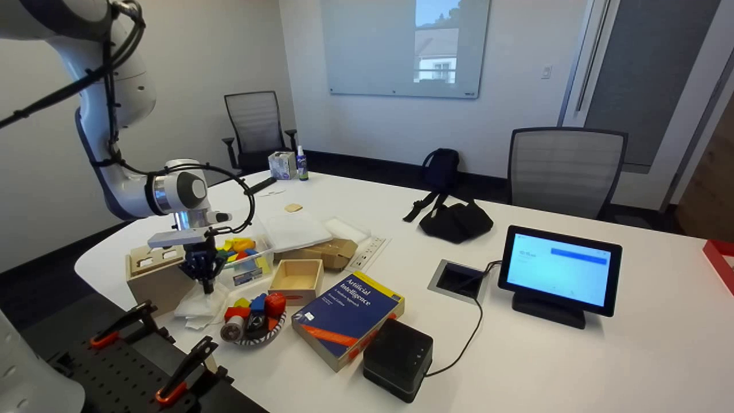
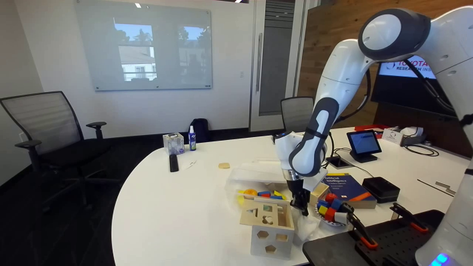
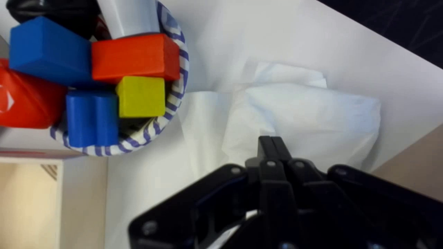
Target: Use a white cloth to clean the table
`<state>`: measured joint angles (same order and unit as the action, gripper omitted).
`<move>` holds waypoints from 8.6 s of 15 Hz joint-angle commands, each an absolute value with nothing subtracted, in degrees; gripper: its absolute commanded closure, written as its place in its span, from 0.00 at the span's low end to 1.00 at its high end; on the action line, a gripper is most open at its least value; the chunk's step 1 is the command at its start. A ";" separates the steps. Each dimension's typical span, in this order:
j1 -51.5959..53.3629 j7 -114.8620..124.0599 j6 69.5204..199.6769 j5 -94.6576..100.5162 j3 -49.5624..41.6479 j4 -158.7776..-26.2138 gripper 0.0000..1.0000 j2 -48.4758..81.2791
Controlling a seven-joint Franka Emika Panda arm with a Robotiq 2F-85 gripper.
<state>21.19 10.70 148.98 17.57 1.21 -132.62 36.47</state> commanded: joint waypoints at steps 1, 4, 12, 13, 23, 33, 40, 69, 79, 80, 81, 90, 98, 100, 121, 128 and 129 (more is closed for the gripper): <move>16.42 5.13 143.79 12.71 5.72 -135.09 1.00 28.79; 13.73 2.38 137.56 8.65 8.36 -134.97 1.00 24.14; 8.95 6.03 118.05 3.07 6.09 -136.85 1.00 9.75; 7.83 7.61 116.59 3.05 4.87 -137.81 1.00 7.43; -4.66 19.91 111.83 7.67 -6.79 -145.39 1.00 -3.25; -11.70 29.34 130.49 13.05 -13.30 -147.32 1.00 7.21; -8.29 33.80 139.41 11.85 -14.93 -143.16 1.00 24.37; -0.59 28.11 135.40 1.34 -12.02 -117.16 1.00 45.21; -3.92 22.80 130.48 0.61 -15.17 -125.50 1.00 45.48; -3.45 23.94 130.82 1.18 -16.69 -125.86 1.00 45.51; -3.04 25.19 131.34 1.80 -18.57 -126.33 1.00 45.20; 0.24 32.72 139.10 3.50 -23.71 -126.08 1.00 45.13; 2.97 32.26 141.99 1.43 -17.50 -124.65 1.00 44.82; 2.49 30.36 139.98 1.53 -16.08 -124.47 1.00 45.20; 5.74 36.91 146.40 4.33 -28.31 -128.53 1.00 46.07; -0.04 30.79 146.10 -3.53 -16.66 -128.55 1.00 40.87; -1.09 29.29 145.86 -4.87 -15.02 -128.34 1.00 40.79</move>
<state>2.74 33.73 145.81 -1.49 -19.33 -126.67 44.29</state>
